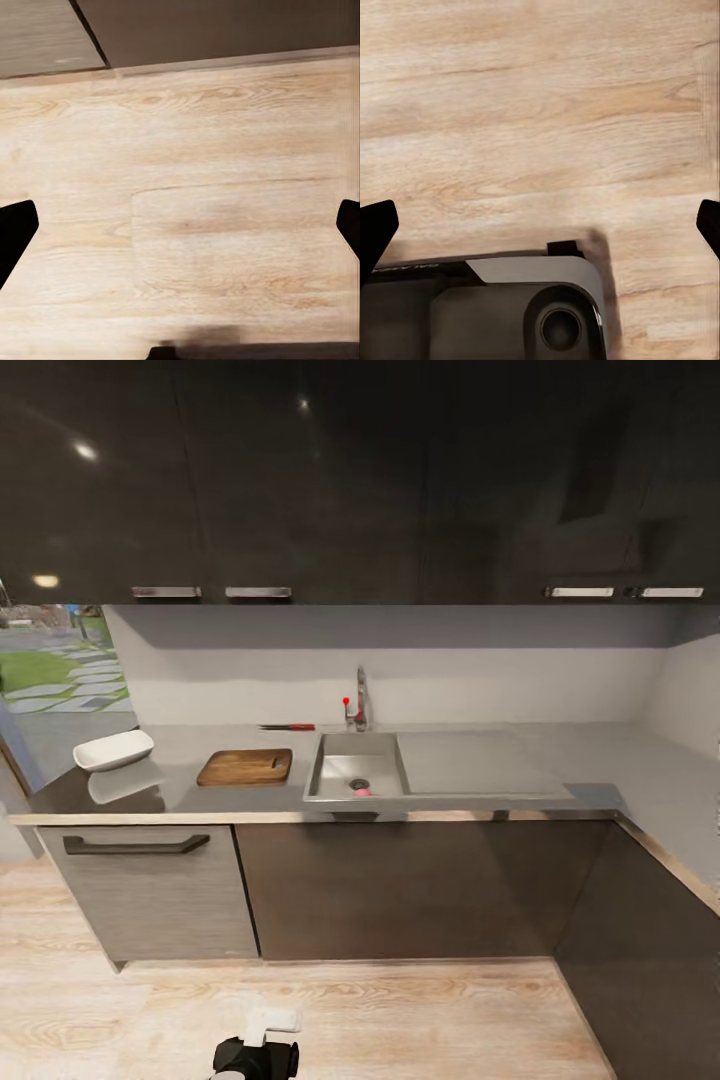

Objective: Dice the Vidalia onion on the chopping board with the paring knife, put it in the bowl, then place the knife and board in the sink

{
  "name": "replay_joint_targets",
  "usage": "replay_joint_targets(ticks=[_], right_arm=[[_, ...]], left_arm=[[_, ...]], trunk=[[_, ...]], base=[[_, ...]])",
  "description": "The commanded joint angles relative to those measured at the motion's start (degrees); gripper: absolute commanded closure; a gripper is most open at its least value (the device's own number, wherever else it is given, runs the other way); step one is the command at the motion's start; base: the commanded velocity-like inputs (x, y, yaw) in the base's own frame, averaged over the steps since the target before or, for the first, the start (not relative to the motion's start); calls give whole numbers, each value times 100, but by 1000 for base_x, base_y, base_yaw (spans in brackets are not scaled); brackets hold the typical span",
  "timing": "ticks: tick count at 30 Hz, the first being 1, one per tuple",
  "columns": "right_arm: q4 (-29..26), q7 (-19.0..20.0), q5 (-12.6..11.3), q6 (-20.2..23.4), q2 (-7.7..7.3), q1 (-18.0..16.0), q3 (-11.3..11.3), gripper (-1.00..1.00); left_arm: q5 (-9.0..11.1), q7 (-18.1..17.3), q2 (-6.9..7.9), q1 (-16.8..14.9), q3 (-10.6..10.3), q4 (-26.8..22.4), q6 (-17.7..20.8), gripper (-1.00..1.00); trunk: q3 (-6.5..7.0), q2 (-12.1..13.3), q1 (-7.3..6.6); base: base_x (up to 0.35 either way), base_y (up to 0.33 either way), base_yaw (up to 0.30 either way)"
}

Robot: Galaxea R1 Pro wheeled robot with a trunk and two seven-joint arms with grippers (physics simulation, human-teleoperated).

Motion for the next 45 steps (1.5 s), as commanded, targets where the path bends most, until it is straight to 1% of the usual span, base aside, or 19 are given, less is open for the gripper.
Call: replay_joint_targets(ticks=[1, 8, 9, 11, 14, 18, 24, 29, 32, 33, 34, 35, 36, 37, 38, 40, 41, 42, 45], right_arm=[[5, 30, 28, -18, -2, -3, -50, -100], [5, 30, 28, -17, -2, -3, -56, -100], [3, 27, 28, -17, -2, -3, -58, -100], [0, 21, 28, -17, -2, -3, -58, -100], [-3, 15, 28, -17, -2, -3, -62, -100], [-5, 13, 33, -17, -2, -3, -72, -100], [-12, 10, 36, -17, -2, -3, -76, -100], [-18, 6, 36, -21, -2, -3, -82, -100], [-42, 4, 36, -24, -2, -3, -84, -100], [-82, 4, 36, -24, -2, -3, -84, -100], [-107, 4, 36, -25, -2, -3, -84, -100], [-151, 4, 36, -25, -2, -3, -85, -100], [-169, 4, 36, -25, -2, -3, -87, -100], [-195, 4, 35, -25, -2, -3, -89, -100], [-206, 4, 35, -25, -2, -3, -90, -100], [-244, 4, 31, -31, -5, -3, -92, -100], [-261, 4, 30, -31, -6, -3, -93, -100], [-385, 4, 28, -29, -5, -3, -94, -100], [-444, 5, 25, -27, -3, -3, -94, -100]], left_arm=[[3, 26, -1, -1, -7, -10, 29, -100], [-4, 19, -65, -1, -23, -183, 52, -100], [-5, 18, -127, -5, -27, -418, 89, -100], [-5, 17, -153, -6, -28, -667, 221, -100], [-9, 14, -178, -11, -33, -1213, 711, -100], [-20, 16, -206, -157, -50, -1546, 1133, -100], [-9, 17, -227, -724, -55, -1646, 1306, -100], [-2, 17, -236, -1352, -56, -1659, 1465, -100], [16, 11, -241, -1840, -56, -1664, 1899, -100], [53, 7, -243, -2142, -56, -1663, 2109, -100], [87, 7, -244, -2304, -56, -1661, 2182, -100], [197, 8, -245, -2629, -56, -1658, 2283, -100], [282, 8, -246, -2787, -56, -1657, 2319, -100], [512, 11, -245, -3084, -56, -1652, 2371, -100], [651, 12, -244, -3227, -56, -1647, 2390, -100], [1219, 28, -244, -3772, -56, -1582, 2433, -100], [1331, 31, -243, -3898, -56, -1551, 2440, -100], [1641, 39, -246, -4440, -56, -1419, 2456, -100], [1732, 42, -247, -4780, -56, -1350, 2461, -100]], trunk=[[-7, -5, 1], [-7, -5, 1], [-7, -5, 1], [-7, -5, 1], [-7, -5, 1], [-7, -5, 1], [-7, -5, 1], [-7, -5, 1], [-7, -5, 1], [-7, -5, 1], [-7, -5, 1], [-7, -5, 1], [-7, -5, 1], [-7, -5, 1], [-7, -5, 1], [-7, -5, 1], [-7, -5, 1], [-7, -5, 1], [-7, -5, 1]], base=[[0, -191, 18], [0, -53, 5], [0, -7, 1], [0, -4, 0], [0, -2, 0], [0, 0, 0], [0, 0, 0], [0, 0, 0], [0, 0, 0], [0, 0, 0], [0, 0, 0], [0, 0, 0], [0, 0, 0], [0, 0, 0], [0, 0, 0], [0, 0, 0], [0, 0, 0], [0, 0, 0], [0, 0, 0]])
